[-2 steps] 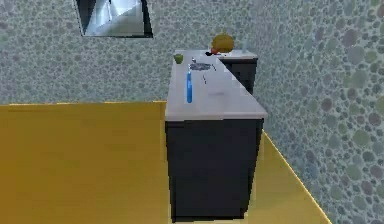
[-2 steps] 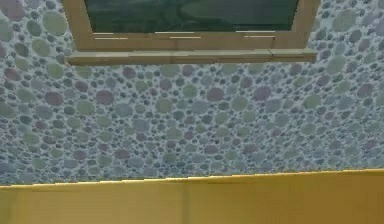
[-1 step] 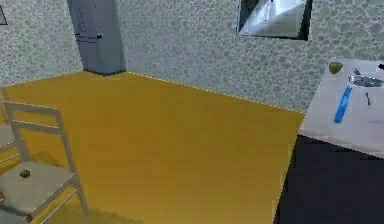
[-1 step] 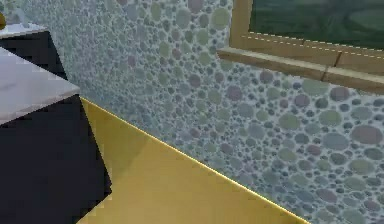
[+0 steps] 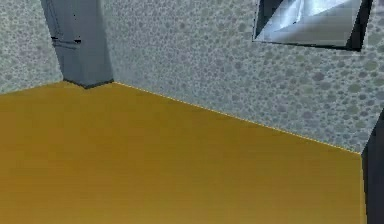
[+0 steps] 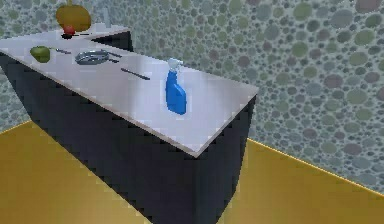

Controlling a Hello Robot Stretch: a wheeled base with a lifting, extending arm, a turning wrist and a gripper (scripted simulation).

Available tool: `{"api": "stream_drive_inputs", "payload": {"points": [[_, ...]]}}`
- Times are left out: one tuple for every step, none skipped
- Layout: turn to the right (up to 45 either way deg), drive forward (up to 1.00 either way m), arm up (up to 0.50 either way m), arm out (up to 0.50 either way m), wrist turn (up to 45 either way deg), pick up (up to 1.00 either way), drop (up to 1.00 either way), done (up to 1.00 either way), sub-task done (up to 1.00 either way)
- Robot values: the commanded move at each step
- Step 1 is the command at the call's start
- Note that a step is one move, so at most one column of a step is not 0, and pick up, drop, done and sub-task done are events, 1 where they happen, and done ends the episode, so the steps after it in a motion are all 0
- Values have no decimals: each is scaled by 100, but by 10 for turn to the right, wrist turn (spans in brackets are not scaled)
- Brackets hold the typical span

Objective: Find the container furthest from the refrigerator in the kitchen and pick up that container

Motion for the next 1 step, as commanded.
{"api": "stream_drive_inputs", "payload": {"points": [[-90, 0, 0, 0, 0, 0, 0, 0, 0]]}}
